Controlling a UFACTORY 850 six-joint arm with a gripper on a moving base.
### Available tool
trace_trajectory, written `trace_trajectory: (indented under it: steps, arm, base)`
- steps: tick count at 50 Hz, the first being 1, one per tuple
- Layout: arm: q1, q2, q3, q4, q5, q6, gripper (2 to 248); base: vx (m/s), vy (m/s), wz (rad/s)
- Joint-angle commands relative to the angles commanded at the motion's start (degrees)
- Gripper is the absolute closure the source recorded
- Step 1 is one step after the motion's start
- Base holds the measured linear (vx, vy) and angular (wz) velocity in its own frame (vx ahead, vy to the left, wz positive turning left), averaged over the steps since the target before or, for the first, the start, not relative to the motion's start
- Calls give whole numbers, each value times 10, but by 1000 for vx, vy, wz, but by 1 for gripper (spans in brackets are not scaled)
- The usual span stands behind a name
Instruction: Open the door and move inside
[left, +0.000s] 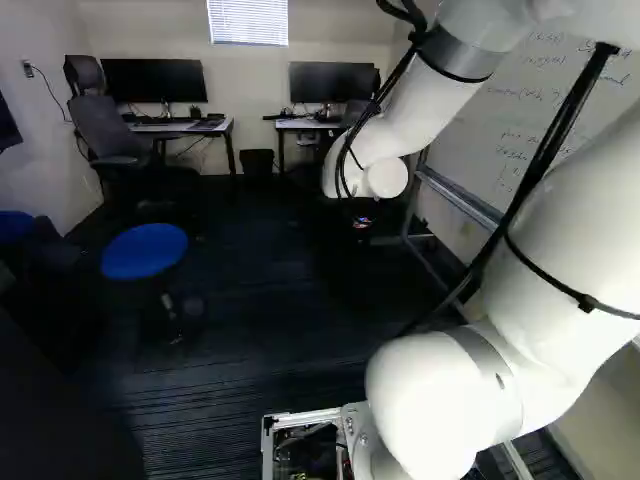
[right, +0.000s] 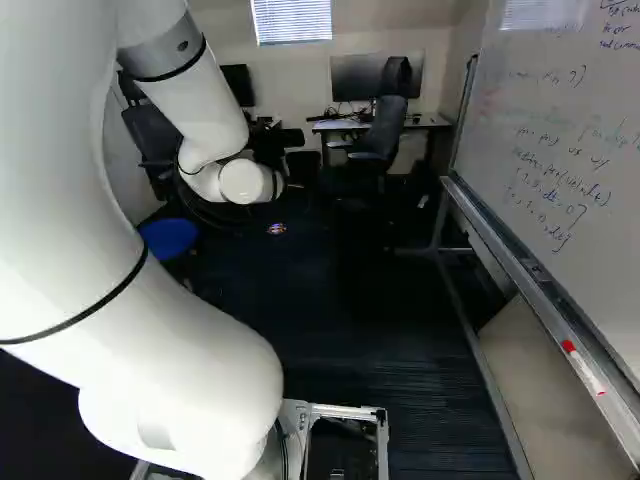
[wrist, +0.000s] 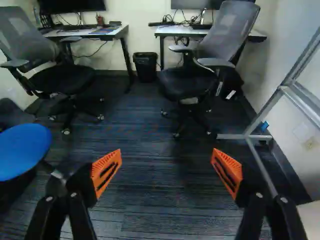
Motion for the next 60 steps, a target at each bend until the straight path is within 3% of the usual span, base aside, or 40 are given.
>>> trace_trajectory:
  steps: [37, 60]
  arm:
    - [0, 1, 2, 0, 2, 0, 3]
    - [-4, 13, 30, 0, 25, 0, 3]
  base:
    - [0, 0, 0]
    - [0, 0, 0]
